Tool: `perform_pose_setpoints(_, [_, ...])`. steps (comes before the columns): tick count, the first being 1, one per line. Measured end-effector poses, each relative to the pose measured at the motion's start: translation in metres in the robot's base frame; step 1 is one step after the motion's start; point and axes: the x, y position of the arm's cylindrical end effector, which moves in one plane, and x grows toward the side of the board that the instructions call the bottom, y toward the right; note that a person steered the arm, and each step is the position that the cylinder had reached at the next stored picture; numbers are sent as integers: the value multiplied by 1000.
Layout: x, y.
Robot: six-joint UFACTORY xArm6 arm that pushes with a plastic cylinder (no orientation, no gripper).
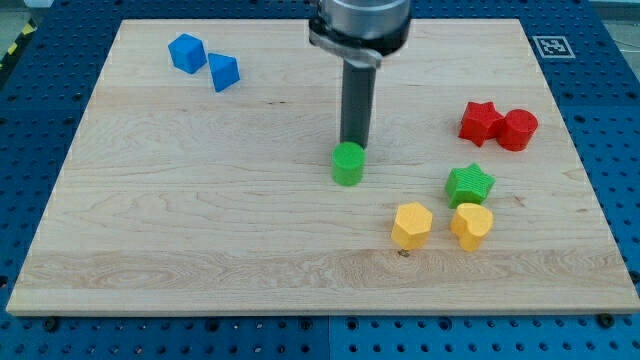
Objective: Move the green circle into the hexagon
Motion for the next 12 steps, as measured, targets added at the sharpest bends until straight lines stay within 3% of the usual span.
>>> perform_pose_setpoints(1, [27, 26])
perform_pose_setpoints(3, [-6, -38])
perform_pose_setpoints(4, [18, -72])
perform_pose_setpoints(5, [43, -69])
perform_pose_setpoints(7, [49, -28])
perform_pose_setpoints(9, [-3, -36])
perform_pose_setpoints(11, [37, 20])
perform_pose_setpoints(12, [32, 19])
